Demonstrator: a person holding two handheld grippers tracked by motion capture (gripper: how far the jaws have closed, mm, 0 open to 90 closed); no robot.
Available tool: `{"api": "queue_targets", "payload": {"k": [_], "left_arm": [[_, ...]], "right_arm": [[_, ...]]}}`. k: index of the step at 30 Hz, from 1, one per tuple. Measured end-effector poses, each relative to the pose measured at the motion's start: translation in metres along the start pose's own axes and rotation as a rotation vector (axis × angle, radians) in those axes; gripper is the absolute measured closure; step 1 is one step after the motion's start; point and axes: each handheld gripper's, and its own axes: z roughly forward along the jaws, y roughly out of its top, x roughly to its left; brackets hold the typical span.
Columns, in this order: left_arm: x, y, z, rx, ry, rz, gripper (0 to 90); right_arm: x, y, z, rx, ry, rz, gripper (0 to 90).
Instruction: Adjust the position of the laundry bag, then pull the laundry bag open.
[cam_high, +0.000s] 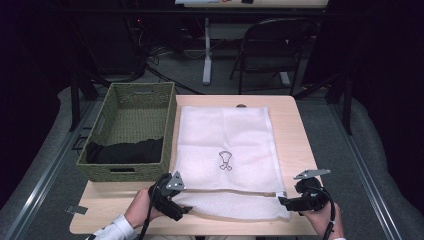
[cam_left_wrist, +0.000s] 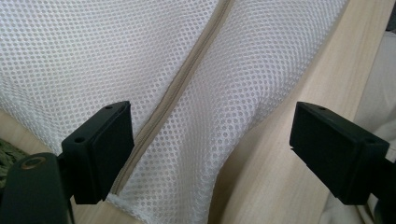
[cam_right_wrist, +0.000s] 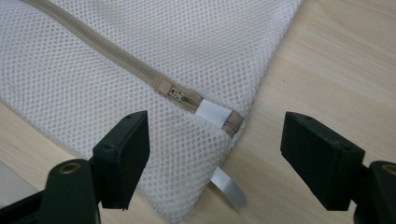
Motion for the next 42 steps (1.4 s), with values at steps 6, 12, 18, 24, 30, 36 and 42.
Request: {"api": "queue_targets", "payload": {"k": [6,12,18,24,30,36,42], "left_arm": [[-0.001,0.007,0.002,-0.01,0.012,0.011,13.0],[-0.005,0.027,0.012,-0.023,0.014,0.051,12.6],[-0.009,0.05,0.028,-0.04,0.008,0.095,13.3],[-0.014,0.079,0.047,-0.071,-0.02,0.13,14.9],[-0.02,0.108,0.068,-0.097,-0.05,0.165,15.5],[-0.03,0.133,0.091,-0.1,-0.089,0.192,16.2],[-0.044,0.15,0.112,-0.107,-0.11,0.229,17.6]], "right_arm": [[-0.002,0.0,0.003,0.005,-0.005,0.02,23.5],[-0.006,0.002,0.01,0.026,-0.004,0.038,25.4],[-0.013,0.005,0.019,0.033,0.005,0.074,31.8],[-0.015,0.008,0.031,0.062,0.021,0.109,37.7],[-0.017,0.011,0.039,0.079,0.024,0.125,42.2],[-0.02,0.011,0.041,0.075,0.024,0.146,46.7],[-0.019,0.012,0.042,0.08,0.027,0.157,46.9]]}}
